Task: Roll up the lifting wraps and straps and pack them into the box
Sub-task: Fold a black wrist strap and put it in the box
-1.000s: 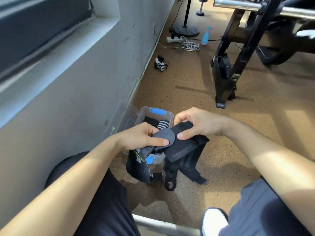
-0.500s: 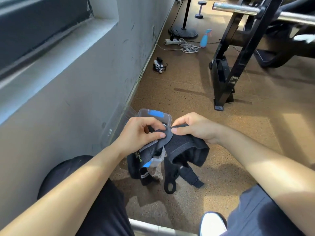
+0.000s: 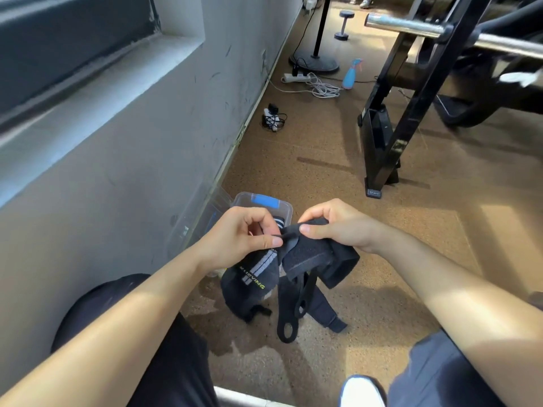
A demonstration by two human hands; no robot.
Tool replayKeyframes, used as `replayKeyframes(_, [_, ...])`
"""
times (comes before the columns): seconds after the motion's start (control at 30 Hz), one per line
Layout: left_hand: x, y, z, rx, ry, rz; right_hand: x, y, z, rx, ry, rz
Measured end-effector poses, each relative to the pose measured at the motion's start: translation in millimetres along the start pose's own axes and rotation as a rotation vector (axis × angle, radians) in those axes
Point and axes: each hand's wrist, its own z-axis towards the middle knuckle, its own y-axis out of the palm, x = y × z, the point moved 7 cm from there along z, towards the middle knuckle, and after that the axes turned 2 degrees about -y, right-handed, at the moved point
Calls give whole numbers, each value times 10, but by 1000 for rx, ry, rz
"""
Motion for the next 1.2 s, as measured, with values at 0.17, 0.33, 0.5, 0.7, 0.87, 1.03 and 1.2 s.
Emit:
replayKeyframes(0.17, [-84, -84, -84, -163, -43, -152, 67, -467, -80, 172, 20, -302])
replayKeyframes(0.33, [-135, -3, -17, -208, -62, -78, -59, -417, -149, -66, -21, -254])
replayKeyframes(0.5, [-85, 191, -40, -376, -37, 73, -162, -330, -221, -210, -69, -275])
replayKeyframes(0.7, [0, 401, -91, -525, -37, 20, -200, -316, -207, -243, -130, -222])
replayKeyframes(0.87, [-17, 290, -79, -474, -55, -29, -162, -367, -222, -197, -57, -233])
replayKeyframes(1.03, [-87, 236, -25, -378, -80, -93, -178, -246, -222, -220, -21, -184])
replayKeyframes(1.2, [-89, 181, -42, -394, -82, -53, -214, -18, -218, -245, -75, -207])
